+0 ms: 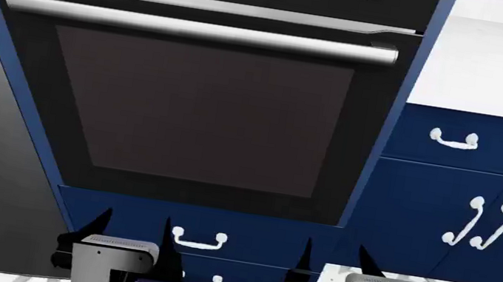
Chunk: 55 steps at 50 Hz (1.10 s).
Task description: Preheat the oven by turning the temperature knob.
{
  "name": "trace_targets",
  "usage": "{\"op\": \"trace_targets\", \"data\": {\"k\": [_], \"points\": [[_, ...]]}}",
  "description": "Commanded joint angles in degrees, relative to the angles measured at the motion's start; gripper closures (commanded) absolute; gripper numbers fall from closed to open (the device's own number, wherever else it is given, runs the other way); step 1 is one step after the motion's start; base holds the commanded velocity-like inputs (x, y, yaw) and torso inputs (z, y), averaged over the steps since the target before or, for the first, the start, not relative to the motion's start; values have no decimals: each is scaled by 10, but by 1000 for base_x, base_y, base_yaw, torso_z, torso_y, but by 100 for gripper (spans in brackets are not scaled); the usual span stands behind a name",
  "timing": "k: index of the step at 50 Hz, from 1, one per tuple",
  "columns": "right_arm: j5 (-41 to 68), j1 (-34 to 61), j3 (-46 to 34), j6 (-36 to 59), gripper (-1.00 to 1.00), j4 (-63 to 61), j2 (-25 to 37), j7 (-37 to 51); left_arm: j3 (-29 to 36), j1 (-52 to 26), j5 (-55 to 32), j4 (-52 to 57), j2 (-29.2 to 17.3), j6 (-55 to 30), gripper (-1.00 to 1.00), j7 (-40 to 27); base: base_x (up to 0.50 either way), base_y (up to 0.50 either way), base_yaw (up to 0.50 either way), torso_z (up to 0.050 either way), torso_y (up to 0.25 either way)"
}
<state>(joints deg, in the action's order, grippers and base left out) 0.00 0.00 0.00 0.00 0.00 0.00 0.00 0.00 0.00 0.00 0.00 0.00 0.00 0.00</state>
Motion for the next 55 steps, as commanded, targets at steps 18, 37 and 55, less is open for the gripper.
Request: {"op": "trace_targets", "data": {"k": [18,37,55], "points": [[-34,-15,-43,-71,-100,-17,28,97,33,-5,-26,8,-36,25,-100,-47,0,0,0,0,0],[-53,36,-30,47,-100,-377,48,132,12,-102,-36,331,-79,-30,-100,-72,0,0,0,0,0],[-49,119,-26,128,-100,-479,68,135,-8,-196,-63,389,-96,-67,-100,-89,0,0,0,0,0]]}}
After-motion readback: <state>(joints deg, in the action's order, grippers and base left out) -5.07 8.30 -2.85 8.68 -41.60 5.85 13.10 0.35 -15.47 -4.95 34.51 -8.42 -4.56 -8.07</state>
